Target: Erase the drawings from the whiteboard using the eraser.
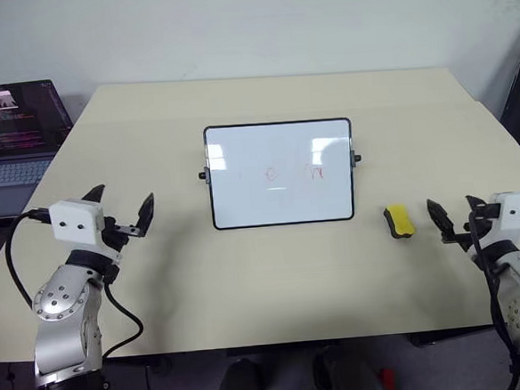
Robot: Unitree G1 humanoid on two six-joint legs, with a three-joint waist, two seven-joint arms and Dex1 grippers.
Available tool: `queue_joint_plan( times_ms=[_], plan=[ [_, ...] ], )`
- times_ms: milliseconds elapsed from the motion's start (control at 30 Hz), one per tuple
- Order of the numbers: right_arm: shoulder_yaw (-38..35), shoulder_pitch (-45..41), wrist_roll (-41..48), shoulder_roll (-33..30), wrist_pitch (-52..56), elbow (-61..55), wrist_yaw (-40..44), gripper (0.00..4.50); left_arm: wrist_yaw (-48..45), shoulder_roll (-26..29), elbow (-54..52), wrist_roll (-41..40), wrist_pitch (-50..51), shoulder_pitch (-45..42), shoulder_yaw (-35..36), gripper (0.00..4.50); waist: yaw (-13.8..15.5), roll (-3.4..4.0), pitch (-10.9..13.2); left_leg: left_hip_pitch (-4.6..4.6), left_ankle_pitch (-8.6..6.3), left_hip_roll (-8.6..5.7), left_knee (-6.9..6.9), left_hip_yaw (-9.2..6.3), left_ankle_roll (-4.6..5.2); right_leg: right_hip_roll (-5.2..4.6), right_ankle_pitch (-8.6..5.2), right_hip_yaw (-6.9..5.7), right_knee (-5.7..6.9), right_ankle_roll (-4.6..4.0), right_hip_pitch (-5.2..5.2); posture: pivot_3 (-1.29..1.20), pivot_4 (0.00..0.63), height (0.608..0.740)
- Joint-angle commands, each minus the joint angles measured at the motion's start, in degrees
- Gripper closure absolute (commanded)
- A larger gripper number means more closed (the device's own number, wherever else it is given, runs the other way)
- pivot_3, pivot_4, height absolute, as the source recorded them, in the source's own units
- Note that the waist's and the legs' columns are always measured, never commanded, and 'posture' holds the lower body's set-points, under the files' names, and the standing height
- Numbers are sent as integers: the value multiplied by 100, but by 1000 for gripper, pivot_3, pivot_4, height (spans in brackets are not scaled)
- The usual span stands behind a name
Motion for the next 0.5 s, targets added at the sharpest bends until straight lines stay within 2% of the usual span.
queue_joint_plan(
  times_ms=[33,200,400,500],
  plan=[
    [-148,18,387,-168,184,-444,292,17,-465,293,-146,-256,217,-101,-81,0,6,0,0,0,0,0,0,0,0,0,0,0,0,0,0,0,150,740],
    [-219,184,1232,-429,1135,-964,554,17,-1136,523,-302,-656,626,-206,-312,0,17,-1,0,-5,0,-4,0,-1,0,-4,1,-2,-4,-2,0,0,150,740],
    [-156,101,2223,-503,2432,-1851,33,17,-2087,930,-1112,-1408,1516,-404,-783,0,16,-2,2,-8,0,-3,2,-6,0,-4,-2,-4,-3,3,-1,0,150,740],
    [272,-114,1613,-578,2572,-2018,-521,17,-2632,1211,-1599,-1553,1806,-618,-1273,0,16,-2,2,-8,0,-4,2,-6,0,-3,-3,-3,-3,6,-1,0,150,740]
  ],
)
